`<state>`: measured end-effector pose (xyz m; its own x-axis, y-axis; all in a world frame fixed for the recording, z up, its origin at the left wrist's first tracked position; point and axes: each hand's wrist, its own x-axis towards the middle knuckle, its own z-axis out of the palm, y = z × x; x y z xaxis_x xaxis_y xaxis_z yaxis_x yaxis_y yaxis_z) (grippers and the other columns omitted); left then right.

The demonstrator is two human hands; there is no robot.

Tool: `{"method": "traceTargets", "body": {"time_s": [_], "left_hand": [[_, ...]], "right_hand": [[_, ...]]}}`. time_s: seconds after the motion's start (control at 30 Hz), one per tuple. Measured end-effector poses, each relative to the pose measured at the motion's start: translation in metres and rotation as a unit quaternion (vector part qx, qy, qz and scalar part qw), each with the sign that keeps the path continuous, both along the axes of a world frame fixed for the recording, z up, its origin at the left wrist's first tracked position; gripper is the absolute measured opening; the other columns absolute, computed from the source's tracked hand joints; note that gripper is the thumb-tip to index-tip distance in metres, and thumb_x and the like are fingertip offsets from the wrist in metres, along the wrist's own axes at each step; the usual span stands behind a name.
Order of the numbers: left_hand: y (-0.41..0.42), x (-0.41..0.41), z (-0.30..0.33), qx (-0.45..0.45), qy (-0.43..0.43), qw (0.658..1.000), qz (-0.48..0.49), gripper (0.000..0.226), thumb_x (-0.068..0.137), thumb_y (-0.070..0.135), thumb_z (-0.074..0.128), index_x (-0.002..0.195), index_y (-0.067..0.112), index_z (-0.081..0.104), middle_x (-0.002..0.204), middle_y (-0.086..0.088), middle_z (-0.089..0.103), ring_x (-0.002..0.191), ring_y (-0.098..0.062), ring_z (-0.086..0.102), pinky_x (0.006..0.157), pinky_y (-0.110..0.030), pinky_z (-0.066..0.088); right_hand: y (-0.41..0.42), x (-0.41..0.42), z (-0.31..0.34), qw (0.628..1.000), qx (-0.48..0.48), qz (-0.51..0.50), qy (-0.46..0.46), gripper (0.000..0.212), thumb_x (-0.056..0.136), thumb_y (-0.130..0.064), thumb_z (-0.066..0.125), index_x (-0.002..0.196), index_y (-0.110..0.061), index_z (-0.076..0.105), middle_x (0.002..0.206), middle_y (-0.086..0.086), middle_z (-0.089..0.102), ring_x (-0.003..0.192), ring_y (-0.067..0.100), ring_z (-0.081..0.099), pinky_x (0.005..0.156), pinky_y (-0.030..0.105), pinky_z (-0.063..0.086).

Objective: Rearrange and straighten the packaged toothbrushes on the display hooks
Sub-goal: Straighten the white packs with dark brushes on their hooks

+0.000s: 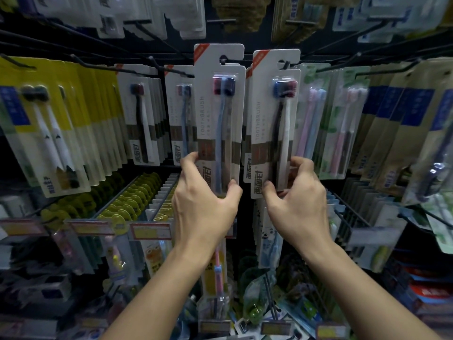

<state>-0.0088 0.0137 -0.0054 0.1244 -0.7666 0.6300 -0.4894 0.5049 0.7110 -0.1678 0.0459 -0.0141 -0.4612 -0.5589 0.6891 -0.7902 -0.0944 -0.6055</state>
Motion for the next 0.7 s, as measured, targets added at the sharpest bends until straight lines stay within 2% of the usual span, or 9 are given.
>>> {"method": "traceTargets", "body": {"time_s": [0.07, 0.23, 0.43, 0.53, 0.7], "left_hand": [[0.000, 0.000, 0.000, -0.002, 0.000, 1.000, -0.001, 0.081, 0.082, 0.049, 0.076, 0.146, 0.022, 0.035, 0.110, -0.009, 0.066, 0.096, -0.031, 0.066, 0.085, -0.048, 0.056], [0.000, 0.000, 0.000, -0.004, 0.000, 1.000, -0.002, 0.081, 0.082, 0.048, 0.077, 0.146, 0.021, 0.035, 0.109, -0.007, 0.065, 0.096, -0.029, 0.065, 0.085, -0.045, 0.056], [0.000, 0.002, 0.001, -0.010, -0.002, 1.000, -0.005, 0.080, 0.082, 0.048, 0.077, 0.145, 0.021, 0.035, 0.109, -0.008, 0.065, 0.095, -0.030, 0.066, 0.085, -0.046, 0.057], [-0.001, 0.007, 0.000, -0.017, -0.010, 1.000, -0.005, 0.081, 0.082, 0.048, 0.077, 0.146, 0.023, 0.034, 0.115, -0.007, 0.065, 0.097, -0.030, 0.067, 0.088, -0.049, 0.058], [-0.002, 0.016, 0.000, -0.029, -0.013, 0.999, -0.007, 0.080, 0.083, 0.045, 0.078, 0.146, 0.020, 0.036, 0.119, -0.005, 0.064, 0.099, -0.029, 0.067, 0.089, -0.046, 0.058]], "right_hand": [[0.000, 0.001, 0.000, 1.000, -0.007, 0.005, -0.001, 0.059, 0.091, -0.037, 0.074, 0.138, -0.019, 0.043, 0.112, 0.000, 0.065, 0.092, 0.019, 0.069, 0.080, 0.033, 0.056], [0.002, 0.002, 0.003, 1.000, -0.025, 0.016, -0.007, 0.059, 0.090, -0.035, 0.075, 0.137, -0.017, 0.044, 0.108, -0.002, 0.068, 0.092, 0.016, 0.068, 0.079, 0.027, 0.052], [0.003, 0.003, 0.002, 0.999, -0.027, 0.024, 0.010, 0.059, 0.090, -0.032, 0.075, 0.138, -0.016, 0.045, 0.112, -0.001, 0.066, 0.097, 0.014, 0.065, 0.083, 0.025, 0.049], [0.004, 0.004, 0.002, 0.999, -0.027, 0.034, 0.018, 0.059, 0.090, -0.031, 0.075, 0.139, -0.017, 0.045, 0.115, -0.002, 0.065, 0.100, 0.012, 0.064, 0.086, 0.024, 0.050], [0.003, 0.007, 0.001, 0.998, -0.031, 0.035, 0.030, 0.060, 0.090, -0.032, 0.075, 0.139, -0.015, 0.045, 0.117, -0.001, 0.064, 0.104, 0.013, 0.064, 0.089, 0.025, 0.051]]}}
